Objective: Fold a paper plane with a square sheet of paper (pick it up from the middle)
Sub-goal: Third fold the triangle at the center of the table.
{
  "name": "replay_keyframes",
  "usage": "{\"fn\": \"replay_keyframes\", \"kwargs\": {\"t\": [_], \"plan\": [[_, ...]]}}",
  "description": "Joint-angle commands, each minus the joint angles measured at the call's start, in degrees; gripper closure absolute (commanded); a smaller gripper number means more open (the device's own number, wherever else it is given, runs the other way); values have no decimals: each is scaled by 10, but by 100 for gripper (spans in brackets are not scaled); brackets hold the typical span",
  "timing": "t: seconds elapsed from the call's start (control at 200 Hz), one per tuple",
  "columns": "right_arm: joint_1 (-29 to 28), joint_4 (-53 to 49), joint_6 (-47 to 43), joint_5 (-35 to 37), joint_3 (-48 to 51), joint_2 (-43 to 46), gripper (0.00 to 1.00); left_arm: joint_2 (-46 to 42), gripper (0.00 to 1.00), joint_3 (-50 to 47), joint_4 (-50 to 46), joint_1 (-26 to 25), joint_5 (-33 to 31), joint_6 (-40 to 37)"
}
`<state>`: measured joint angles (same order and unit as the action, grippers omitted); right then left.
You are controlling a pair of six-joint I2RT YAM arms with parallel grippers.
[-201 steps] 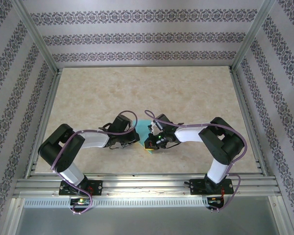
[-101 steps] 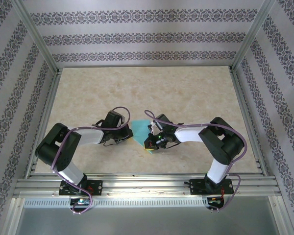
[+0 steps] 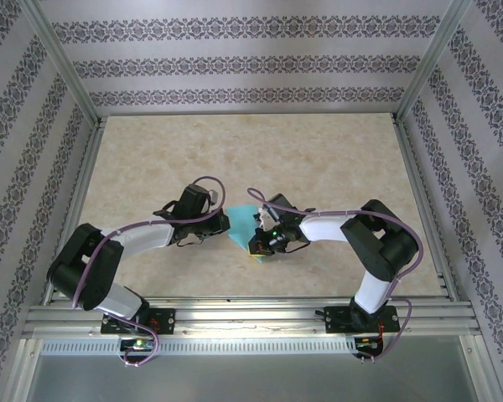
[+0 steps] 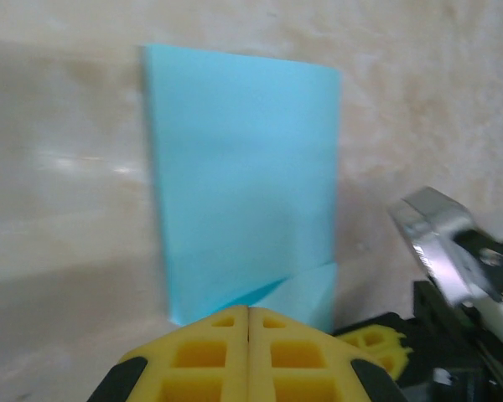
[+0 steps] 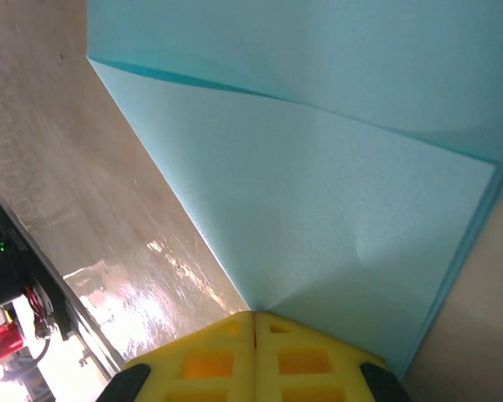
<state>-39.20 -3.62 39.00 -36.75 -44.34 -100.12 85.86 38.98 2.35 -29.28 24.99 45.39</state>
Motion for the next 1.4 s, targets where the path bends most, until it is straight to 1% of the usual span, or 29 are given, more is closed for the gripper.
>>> {"fn": "replay_keyframes", "kwargs": {"t": [0.0,0.065,0.125,0.28,0.365,0.44,0.605,0.704,0.844,0.909,0.994,1.069,1.209,1.394], "plan": [[7,-73,-27,26,2,-15,100,37,93,13,58,-22,39,-4],[9,-78,-30,27,1,-13,100,61,92,13,87,-29,54,1],[9,-79,-30,27,1,-11,100,85,92,17,92,-31,56,7],[10,-71,-23,18,-1,-1,100,113,93,20,39,-32,13,6],[7,-38,-7,1,-3,22,100,119,94,21,2,-32,-10,-1],[1,-17,6,-3,-14,35,100,119,94,13,-9,-32,-14,-8],[-13,-6,26,-5,-56,-20,100,119,94,0,1,-32,-8,-8],[-15,-10,33,15,-75,-52,100,118,94,0,5,-32,-4,-8],[-15,-8,37,31,-77,-68,100,115,95,-1,9,-32,-2,-6],[-14,-10,38,37,-54,-60,100,114,95,-4,11,-32,-5,-4],[-12,-6,36,30,-15,-39,100,108,100,-14,22,-32,-19,2],[-11,3,35,4,11,-18,100,104,100,-18,16,-32,-32,3],[-9,8,37,2,57,31,100,102,100,-15,4,-32,-37,-1],[-11,17,49,-6,17,44,100,107,100,-23,25,-32,-23,4]]}}
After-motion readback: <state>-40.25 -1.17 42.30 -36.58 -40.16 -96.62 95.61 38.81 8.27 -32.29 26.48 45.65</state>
